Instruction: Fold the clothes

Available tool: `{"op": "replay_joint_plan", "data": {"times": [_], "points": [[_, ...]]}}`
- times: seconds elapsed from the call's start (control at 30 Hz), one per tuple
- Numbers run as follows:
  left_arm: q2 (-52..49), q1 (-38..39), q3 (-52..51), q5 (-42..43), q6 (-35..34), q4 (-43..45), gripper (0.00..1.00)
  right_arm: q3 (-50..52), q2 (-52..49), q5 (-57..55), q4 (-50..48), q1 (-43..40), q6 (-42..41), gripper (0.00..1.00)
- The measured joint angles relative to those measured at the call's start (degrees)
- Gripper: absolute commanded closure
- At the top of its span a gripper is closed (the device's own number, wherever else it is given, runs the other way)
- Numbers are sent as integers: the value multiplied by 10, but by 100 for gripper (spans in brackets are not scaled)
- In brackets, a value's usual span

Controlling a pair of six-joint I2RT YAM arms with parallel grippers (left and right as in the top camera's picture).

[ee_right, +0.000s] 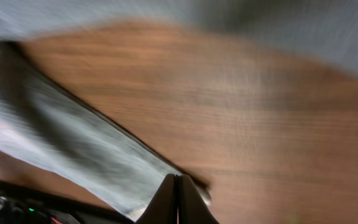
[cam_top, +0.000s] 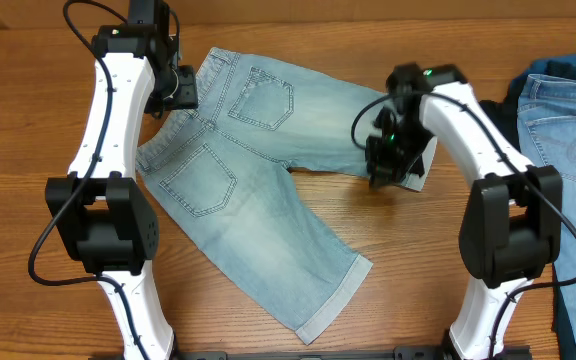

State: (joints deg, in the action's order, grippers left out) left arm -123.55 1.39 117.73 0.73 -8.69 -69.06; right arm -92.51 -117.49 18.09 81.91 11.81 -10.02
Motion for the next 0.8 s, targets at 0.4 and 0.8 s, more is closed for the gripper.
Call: {"op": "replay_joint_plan", "data": {"times": [0.4,0.8], "points": [[0,-7,-1,28,18,49,96,174,0,16,-41,47,-19,96],[-45,29,-5,92,139,137,96,182,94,70,-21,104,-11,96]]}}
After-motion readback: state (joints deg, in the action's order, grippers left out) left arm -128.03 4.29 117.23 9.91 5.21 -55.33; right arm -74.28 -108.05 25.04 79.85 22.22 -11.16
